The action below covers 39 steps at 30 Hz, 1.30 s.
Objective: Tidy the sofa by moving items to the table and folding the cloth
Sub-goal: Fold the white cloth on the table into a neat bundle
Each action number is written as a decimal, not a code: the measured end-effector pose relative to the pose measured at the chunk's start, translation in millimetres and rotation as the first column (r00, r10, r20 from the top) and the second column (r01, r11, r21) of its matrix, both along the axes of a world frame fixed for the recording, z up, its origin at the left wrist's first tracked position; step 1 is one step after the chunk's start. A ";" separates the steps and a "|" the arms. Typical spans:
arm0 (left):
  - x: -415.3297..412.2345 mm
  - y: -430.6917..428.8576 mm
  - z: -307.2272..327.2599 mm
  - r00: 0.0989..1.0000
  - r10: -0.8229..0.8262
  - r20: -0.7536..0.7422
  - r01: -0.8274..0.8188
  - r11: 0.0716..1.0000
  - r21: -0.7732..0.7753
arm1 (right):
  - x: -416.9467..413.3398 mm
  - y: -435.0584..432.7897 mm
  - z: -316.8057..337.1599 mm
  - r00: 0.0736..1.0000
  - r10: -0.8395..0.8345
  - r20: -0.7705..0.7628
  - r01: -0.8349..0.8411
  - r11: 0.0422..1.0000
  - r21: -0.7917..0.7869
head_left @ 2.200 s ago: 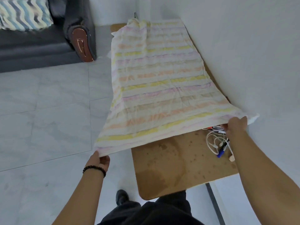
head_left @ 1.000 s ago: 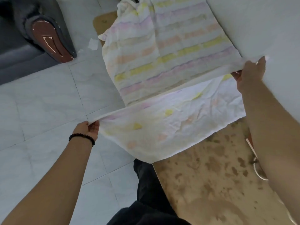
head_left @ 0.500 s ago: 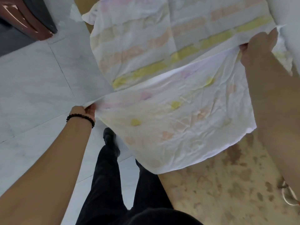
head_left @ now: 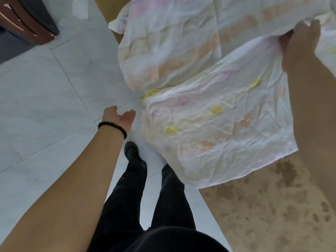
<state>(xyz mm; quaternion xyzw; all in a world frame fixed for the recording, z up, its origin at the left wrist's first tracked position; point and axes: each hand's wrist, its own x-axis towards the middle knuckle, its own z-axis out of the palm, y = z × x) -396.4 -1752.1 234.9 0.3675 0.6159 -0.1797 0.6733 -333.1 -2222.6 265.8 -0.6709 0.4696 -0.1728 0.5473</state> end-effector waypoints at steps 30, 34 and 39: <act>48.5 -389.1 48.3 -0.343 -0.846 -0.407 -0.145 -0.380 0.913 | -254.5 -71.7 -11.7 0.914 -0.361 -0.187 0.237 0.846 -0.479; 81.5 -485.7 56.0 -0.333 -0.864 -0.377 -0.024 -0.392 0.920 | -245.3 -81.9 -12.5 0.813 -0.569 -0.121 0.501 0.791 -0.352; 99.5 -539.6 45.9 -0.366 -0.831 -0.418 0.157 -0.498 0.853 | -233.6 -93.4 -23.7 0.746 -0.631 -0.213 0.532 0.757 -0.379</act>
